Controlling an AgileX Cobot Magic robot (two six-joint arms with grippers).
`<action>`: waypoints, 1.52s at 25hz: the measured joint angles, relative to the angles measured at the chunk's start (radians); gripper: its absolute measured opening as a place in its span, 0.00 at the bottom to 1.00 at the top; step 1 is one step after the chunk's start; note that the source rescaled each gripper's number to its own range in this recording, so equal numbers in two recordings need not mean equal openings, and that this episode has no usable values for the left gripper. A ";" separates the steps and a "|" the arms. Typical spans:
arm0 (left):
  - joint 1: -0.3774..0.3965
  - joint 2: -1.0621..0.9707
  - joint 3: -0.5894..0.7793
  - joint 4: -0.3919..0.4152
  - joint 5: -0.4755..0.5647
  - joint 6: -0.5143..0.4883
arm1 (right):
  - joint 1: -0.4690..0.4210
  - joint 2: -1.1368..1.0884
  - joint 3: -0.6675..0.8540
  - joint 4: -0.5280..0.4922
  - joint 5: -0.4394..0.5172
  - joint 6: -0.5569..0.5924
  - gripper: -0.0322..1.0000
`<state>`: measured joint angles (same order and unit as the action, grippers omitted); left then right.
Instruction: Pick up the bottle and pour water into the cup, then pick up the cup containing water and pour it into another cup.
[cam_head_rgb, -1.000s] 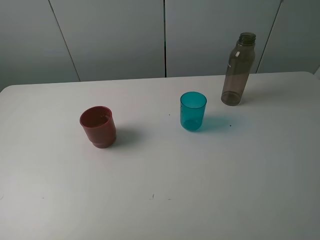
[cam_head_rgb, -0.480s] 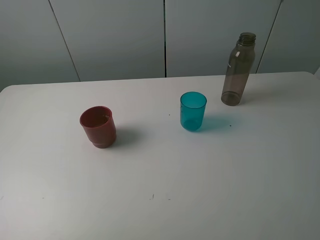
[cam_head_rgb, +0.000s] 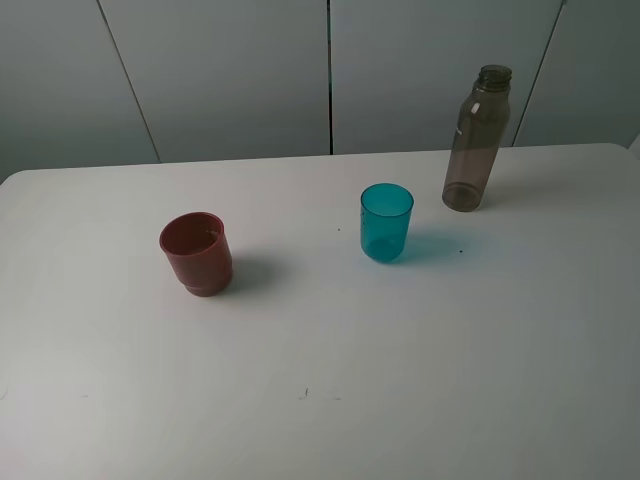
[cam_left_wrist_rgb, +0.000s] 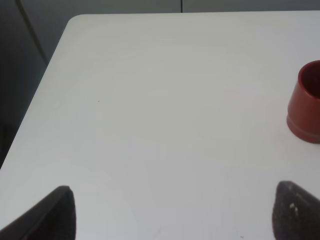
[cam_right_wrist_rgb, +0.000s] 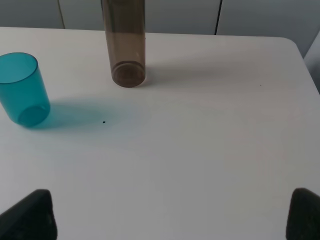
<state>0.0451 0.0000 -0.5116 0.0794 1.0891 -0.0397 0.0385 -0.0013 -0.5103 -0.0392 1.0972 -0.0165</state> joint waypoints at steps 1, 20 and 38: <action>0.000 0.000 0.000 0.000 0.000 0.000 | 0.000 0.000 0.000 0.000 0.000 0.000 1.00; 0.000 0.000 0.000 0.000 0.000 0.000 | 0.000 0.000 0.000 0.026 0.000 0.006 1.00; 0.000 0.000 0.000 0.000 0.000 0.000 | 0.000 0.000 0.000 0.024 0.000 0.017 1.00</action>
<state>0.0451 0.0000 -0.5116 0.0794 1.0891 -0.0397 0.0385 -0.0013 -0.5103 -0.0154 1.0972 0.0000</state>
